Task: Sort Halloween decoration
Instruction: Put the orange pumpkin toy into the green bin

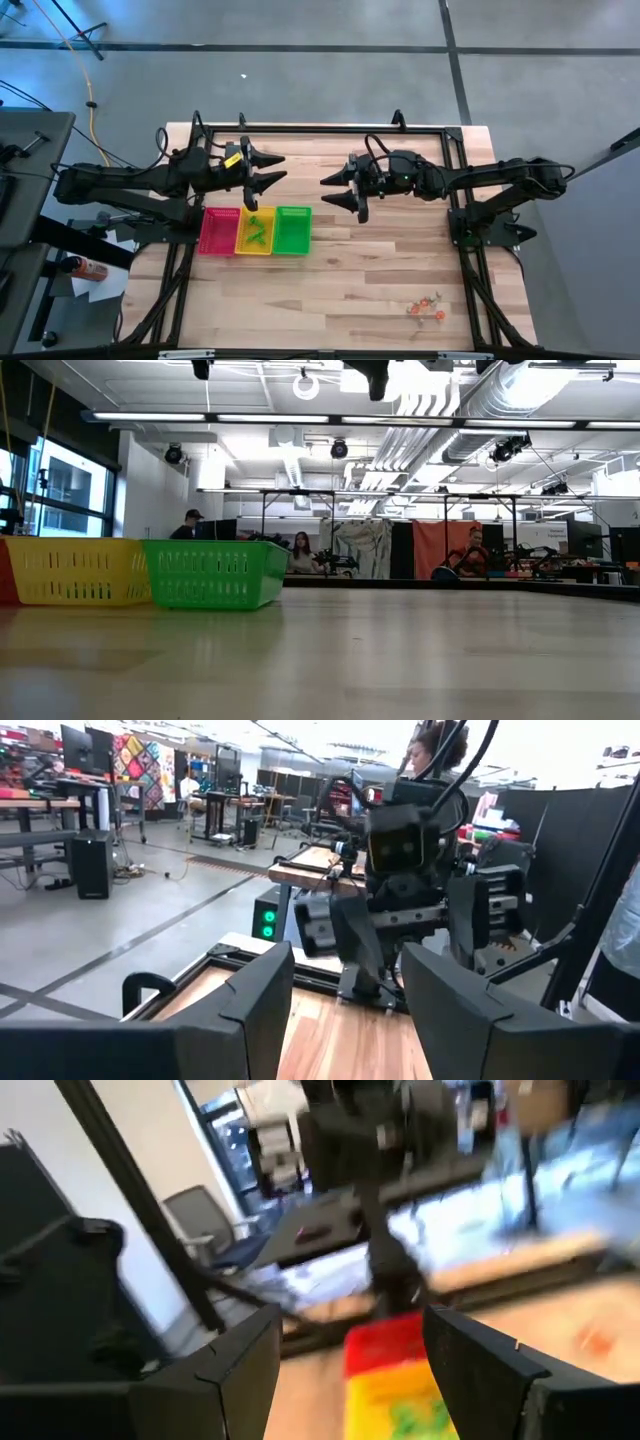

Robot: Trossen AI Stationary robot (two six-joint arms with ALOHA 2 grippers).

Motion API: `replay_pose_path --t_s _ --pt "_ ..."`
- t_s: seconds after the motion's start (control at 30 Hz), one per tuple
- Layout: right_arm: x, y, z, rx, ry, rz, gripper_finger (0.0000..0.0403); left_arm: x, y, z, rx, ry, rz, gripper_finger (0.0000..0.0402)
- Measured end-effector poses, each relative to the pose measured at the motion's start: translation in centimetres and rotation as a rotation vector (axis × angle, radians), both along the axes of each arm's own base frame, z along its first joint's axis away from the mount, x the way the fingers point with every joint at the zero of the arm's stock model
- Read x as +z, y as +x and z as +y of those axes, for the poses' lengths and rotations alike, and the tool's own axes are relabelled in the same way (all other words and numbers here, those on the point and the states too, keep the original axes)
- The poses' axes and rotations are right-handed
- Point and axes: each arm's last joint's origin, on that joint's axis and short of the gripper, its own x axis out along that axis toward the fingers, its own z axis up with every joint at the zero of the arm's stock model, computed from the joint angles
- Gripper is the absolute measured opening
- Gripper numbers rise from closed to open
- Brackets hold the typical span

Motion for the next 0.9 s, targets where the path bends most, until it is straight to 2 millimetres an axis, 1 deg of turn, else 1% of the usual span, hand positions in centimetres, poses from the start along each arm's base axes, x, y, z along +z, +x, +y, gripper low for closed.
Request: replay_pose_path --t_s 0.1,0.17,0.23,0.33,0.4,0.47,0.57,0.67,0.8,0.9 --pt "-1.0 -0.1 0.5 0.077 0.178 0.135 0.0236 0.0 0.0 0.0 -0.001 -0.013 -0.007 0.0174" --pt "-2.1 -0.4 1.2 0.148 0.297 0.281 0.0236 0.1 0.0 0.0 -0.002 -0.022 -0.011 0.0174" --pt "-3.4 -0.9 2.5 0.187 0.393 0.465 0.0236 0.1 0.0 0.0 -0.002 -0.024 -0.011 0.0174" --pt "-5.3 -2.2 5.2 0.202 0.480 0.737 0.0236 0.1 0.0 0.0 -0.002 -0.024 -0.011 0.0174" --pt "-6.3 -3.4 7.3 0.198 0.498 0.903 0.0236 0.1 0.0 0.0 -0.002 -0.024 -0.010 0.0174" --pt "-7.0 -4.6 9.5 0.182 0.504 1.029 0.0236 0.1 0.0 0.0 -0.002 -0.024 -0.011 0.0174" --pt "-7.4 -6.4 12.8 0.172 0.543 1.158 0.0236 0.1 0.0 0.0 -0.002 -0.024 -0.011 0.0174" --pt "-7.6 -8.2 15.5 0.117 0.656 1.268 0.0236 0.1 0.0 0.0 -0.002 -0.025 -0.011 0.0174" --pt "-8.0 -10.1 18.2 -0.004 0.820 1.407 0.0236 0.1 0.0 0.0 -0.002 -0.025 -0.011 0.0174" --pt "-8.9 -11.1 19.9 -0.103 0.881 1.499 0.0236 0.1 0.0 0.0 -0.002 -0.025 -0.010 0.0174"
